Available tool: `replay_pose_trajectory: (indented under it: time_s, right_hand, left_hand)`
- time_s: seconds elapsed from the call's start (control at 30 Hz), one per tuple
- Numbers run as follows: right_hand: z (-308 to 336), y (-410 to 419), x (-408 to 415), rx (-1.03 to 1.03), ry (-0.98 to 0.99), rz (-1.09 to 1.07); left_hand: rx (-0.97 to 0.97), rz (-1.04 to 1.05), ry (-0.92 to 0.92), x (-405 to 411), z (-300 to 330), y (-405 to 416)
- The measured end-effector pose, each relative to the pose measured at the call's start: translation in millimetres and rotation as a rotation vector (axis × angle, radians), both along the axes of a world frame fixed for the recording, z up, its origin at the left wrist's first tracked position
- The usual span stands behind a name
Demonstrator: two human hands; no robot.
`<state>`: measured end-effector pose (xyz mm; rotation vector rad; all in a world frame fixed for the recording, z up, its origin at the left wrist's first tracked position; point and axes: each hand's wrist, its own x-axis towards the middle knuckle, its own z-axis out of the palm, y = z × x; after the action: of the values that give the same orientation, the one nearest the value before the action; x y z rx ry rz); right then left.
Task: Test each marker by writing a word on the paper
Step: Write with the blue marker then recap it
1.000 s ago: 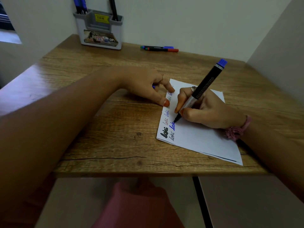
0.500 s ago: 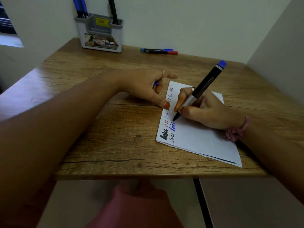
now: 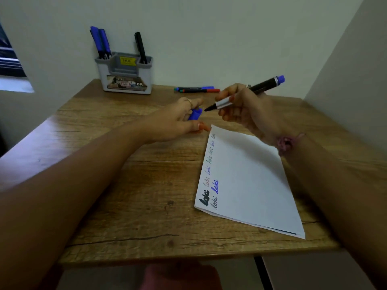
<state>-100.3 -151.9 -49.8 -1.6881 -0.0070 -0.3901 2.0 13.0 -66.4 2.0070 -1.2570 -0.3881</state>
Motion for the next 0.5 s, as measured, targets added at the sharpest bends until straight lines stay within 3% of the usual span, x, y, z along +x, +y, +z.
replay_pose_trajectory:
  time_s: [0.13, 0.5]
  right_hand:
    - [-7.8, -3.7, -5.5, 0.058, -0.076, -0.025]
    - [-13.5, -6.3, -3.8, -0.055, -0.149, -0.087]
  left_hand:
    - [-0.146, -0.005, 0.231, -1.3, 4.0, -0.1]
    - [-0.222, -0.004, 0.223, -1.4, 0.7, -1.4]
